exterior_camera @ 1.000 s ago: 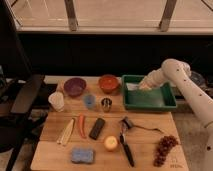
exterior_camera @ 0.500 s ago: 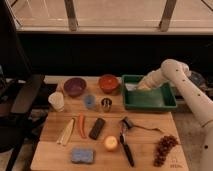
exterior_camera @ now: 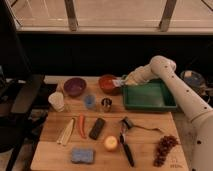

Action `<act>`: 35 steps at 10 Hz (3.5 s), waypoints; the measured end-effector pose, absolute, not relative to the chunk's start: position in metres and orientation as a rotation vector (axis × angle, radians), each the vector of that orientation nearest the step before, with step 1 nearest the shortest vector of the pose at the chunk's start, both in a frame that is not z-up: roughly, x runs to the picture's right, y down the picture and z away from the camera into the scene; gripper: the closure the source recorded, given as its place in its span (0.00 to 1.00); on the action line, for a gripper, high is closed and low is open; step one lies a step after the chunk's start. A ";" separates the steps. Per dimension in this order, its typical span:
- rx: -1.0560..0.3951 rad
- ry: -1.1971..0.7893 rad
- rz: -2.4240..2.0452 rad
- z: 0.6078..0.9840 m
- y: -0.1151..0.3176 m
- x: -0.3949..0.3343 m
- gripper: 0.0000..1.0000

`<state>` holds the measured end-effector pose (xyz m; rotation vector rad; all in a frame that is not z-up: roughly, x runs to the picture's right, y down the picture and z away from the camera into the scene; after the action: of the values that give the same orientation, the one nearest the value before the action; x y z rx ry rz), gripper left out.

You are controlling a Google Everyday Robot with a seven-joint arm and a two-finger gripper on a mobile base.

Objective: Wipe red bowl with towel

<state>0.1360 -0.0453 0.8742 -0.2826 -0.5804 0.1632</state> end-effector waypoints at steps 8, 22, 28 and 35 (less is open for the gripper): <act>-0.305 -0.627 -0.050 0.919 -0.052 0.062 0.80; -0.321 -0.505 -0.155 0.950 -0.066 0.064 0.80; -0.378 -0.463 -0.155 0.939 -0.036 0.093 0.80; -0.321 -0.427 -0.210 0.950 -0.070 0.083 0.80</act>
<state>0.0829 -0.0695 0.9501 -0.3207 -0.4266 -0.2104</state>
